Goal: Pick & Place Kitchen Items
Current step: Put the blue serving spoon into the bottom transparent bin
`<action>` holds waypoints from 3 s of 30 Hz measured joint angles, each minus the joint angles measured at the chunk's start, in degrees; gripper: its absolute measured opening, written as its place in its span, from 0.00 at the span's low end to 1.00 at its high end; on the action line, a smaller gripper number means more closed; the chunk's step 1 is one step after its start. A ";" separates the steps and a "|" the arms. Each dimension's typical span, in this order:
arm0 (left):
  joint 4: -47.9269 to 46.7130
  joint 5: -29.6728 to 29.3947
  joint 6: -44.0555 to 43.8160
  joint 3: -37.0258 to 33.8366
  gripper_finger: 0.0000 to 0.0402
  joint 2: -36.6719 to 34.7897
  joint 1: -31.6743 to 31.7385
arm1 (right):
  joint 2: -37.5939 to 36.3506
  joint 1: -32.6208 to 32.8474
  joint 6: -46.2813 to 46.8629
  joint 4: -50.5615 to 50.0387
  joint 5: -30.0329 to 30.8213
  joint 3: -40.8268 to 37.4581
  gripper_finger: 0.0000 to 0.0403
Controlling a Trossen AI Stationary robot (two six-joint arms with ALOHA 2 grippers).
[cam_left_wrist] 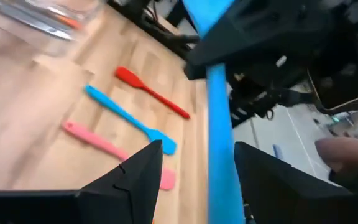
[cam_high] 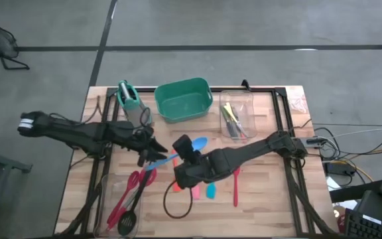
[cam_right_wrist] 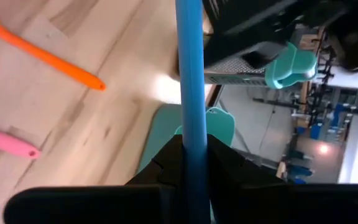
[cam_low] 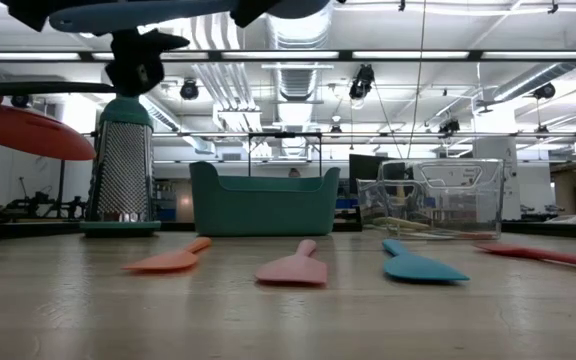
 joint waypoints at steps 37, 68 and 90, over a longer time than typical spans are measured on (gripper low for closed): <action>10.83 1.18 -1.18 0.00 0.17 5.22 -4.14 | -1.28 2.06 19.14 -5.87 13.17 -0.54 0.26; -42.47 -21.79 -41.09 12.98 0.17 -4.19 -47.43 | -5.31 7.55 60.91 -24.19 4.39 -15.46 0.39; -51.31 -8.79 -64.38 14.93 0.17 5.40 -60.24 | -5.31 7.55 60.92 -19.02 4.41 -25.28 0.24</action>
